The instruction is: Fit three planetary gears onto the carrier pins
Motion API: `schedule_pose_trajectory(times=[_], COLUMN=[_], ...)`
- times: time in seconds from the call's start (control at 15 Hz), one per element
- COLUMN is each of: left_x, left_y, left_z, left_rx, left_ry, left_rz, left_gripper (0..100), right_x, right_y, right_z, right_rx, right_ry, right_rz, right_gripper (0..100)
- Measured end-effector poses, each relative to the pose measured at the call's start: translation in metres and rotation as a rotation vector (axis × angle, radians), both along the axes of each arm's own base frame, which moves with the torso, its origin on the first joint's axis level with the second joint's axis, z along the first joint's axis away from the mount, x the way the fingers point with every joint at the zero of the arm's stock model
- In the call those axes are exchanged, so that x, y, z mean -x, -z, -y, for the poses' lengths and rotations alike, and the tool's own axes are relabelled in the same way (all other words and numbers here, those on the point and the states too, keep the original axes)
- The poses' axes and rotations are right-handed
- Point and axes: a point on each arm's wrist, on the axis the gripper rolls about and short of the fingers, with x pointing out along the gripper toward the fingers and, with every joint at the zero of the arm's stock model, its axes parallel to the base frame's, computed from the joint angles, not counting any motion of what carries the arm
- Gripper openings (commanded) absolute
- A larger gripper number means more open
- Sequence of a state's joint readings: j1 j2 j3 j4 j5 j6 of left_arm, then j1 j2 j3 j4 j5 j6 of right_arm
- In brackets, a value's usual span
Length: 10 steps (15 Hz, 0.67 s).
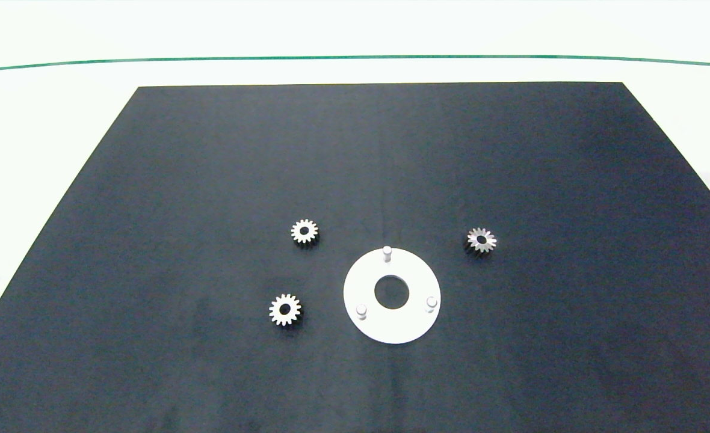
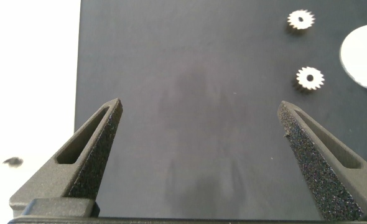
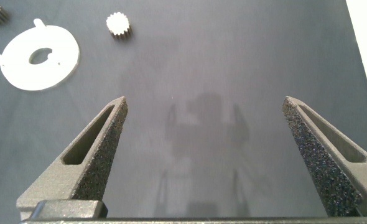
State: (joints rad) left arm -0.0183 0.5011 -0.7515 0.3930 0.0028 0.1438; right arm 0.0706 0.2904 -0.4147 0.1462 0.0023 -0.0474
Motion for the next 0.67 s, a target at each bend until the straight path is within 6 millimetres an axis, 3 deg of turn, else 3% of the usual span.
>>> schedule_pose_trajectory(times=[0.13,0.27,0.47,0.67], left_x=[-0.031,-0.067,-0.113,-0.13], left_y=[-0.037,-0.055,-0.064,-0.061], left_z=[0.0,-0.001,-0.004,-0.005], left_rx=[-0.014,-0.022,-0.021,-0.026], left_ry=[-0.031,-0.066,-0.105,-0.104], left_rz=[-0.138,-0.256,-0.311,-0.355], left_gripper=[100,100,100,100], right_x=[-0.021,-0.052,-0.108,-0.162], right_y=[-0.032,-0.055,-0.069,-0.071], right_z=[-0.002,-0.004,-0.011,-0.021], right_rx=[0.029,0.074,0.134,0.175], right_ry=[-0.016,-0.029,-0.053,-0.096], right_rz=[-0.048,-0.13,-0.291,-0.412], right_gripper=[100,100,100,100])
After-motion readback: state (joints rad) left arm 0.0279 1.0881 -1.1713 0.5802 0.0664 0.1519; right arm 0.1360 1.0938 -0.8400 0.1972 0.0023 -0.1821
